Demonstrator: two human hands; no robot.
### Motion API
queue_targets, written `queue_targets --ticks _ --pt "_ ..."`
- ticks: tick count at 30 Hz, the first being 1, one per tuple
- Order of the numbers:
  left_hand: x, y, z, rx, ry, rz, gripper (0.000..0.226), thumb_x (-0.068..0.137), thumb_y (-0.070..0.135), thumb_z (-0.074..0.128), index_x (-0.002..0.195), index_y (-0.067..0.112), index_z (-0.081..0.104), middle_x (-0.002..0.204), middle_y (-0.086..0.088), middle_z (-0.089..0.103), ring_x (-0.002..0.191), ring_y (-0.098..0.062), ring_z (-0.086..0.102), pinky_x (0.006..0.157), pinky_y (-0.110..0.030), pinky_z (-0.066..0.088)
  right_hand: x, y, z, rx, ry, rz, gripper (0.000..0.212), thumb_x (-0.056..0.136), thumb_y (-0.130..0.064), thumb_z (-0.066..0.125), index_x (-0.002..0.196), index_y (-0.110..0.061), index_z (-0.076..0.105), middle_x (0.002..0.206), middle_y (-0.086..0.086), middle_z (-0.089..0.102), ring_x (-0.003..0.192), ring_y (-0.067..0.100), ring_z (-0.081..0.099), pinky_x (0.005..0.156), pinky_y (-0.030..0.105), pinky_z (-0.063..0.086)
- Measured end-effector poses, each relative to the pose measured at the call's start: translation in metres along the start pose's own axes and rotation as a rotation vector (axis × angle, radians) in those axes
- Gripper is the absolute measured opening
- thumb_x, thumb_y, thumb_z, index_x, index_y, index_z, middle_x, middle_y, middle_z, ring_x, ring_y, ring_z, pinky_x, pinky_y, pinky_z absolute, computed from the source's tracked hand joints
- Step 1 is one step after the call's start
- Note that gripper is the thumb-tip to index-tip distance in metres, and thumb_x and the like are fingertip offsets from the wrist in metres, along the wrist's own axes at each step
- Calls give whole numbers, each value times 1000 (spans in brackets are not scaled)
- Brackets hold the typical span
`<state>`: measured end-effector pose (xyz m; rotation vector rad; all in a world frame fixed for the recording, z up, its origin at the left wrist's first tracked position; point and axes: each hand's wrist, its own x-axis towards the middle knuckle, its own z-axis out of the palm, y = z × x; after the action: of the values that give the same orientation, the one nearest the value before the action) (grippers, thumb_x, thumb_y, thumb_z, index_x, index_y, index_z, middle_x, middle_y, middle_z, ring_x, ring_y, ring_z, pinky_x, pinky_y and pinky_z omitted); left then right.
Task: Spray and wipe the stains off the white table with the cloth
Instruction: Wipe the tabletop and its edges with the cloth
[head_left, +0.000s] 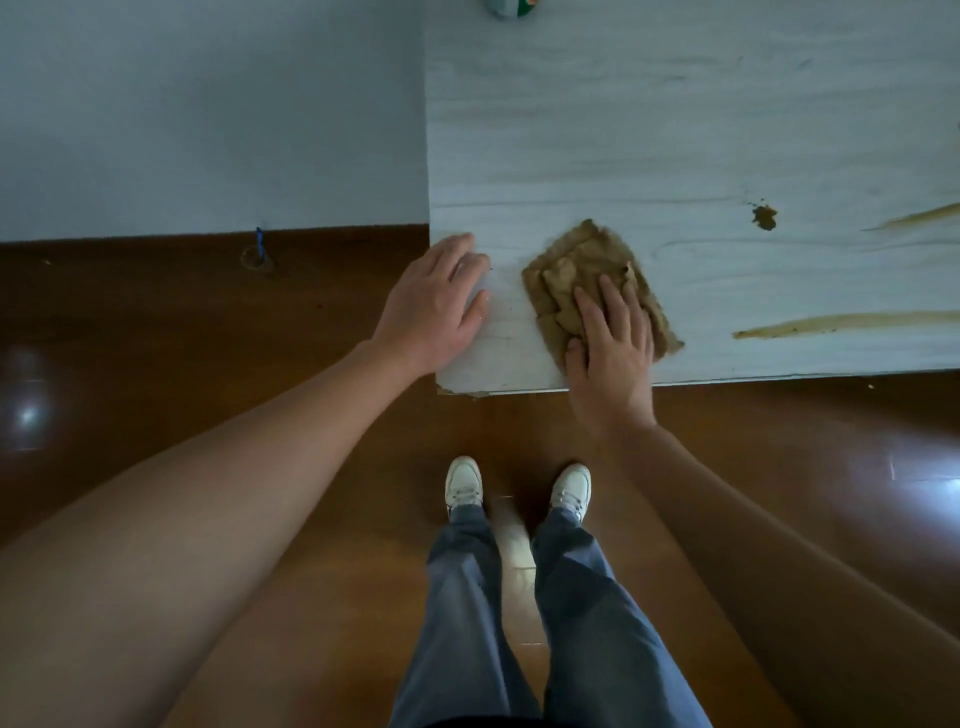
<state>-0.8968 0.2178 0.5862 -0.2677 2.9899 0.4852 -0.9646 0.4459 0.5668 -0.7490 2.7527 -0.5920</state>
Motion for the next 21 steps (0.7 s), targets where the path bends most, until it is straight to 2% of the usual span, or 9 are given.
queue_targets --ticks 3,7,12,14,16,19,21 --pt "2 -5 -4 -58 -9 5 49 107 38 36 145 10 46 156 -11 42 148 -29 37 119 -45 38 -26 -36 15 -11 -35 -135 54 96 -27 39 149 -19 44 161 7 34 153 30 18 125 52 14" --pt "3 -9 -8 -109 -48 -20 53 107 42 32 150 12 43 160 -9 39 151 -26 33 123 -43 34 -47 -69 34 -80 -155 -323 57 93 -23 44 150 -22 42 159 6 35 152 29 21 125 51 17" --pt "4 -13 -12 -114 -83 12 54 108 43 32 151 13 41 162 -7 36 152 -25 31 122 -40 33 -30 -48 23 -153 -191 -443 53 99 -30 41 152 -26 40 162 1 32 153 24 20 126 45 16" --pt "4 -12 -15 -128 -93 10 53 108 43 32 152 13 41 162 -7 36 152 -24 30 122 -37 30 -19 -33 14 -135 -163 -338 52 100 -32 35 152 -24 41 162 2 32 153 24 19 125 49 20" --pt "5 -11 -18 -138 -95 15 54 108 43 32 152 13 41 162 -7 36 153 -23 29 122 -36 28 -8 -21 4 -71 -99 -133 54 99 -32 31 152 -24 40 163 2 31 154 24 17 123 52 22" --pt "3 -7 -15 -130 -95 4 55 108 43 33 152 12 39 163 -9 33 154 -25 26 123 -39 27 5 -16 -4 2 -6 109 54 98 -27 37 152 -24 40 164 1 27 154 24 13 124 52 17" --pt "3 -4 -12 -128 -91 -16 54 108 43 32 152 12 41 163 -9 33 154 -25 26 124 -40 27 6 -30 1 6 7 171 55 99 -22 43 153 -21 38 166 3 22 155 26 7 125 51 11"
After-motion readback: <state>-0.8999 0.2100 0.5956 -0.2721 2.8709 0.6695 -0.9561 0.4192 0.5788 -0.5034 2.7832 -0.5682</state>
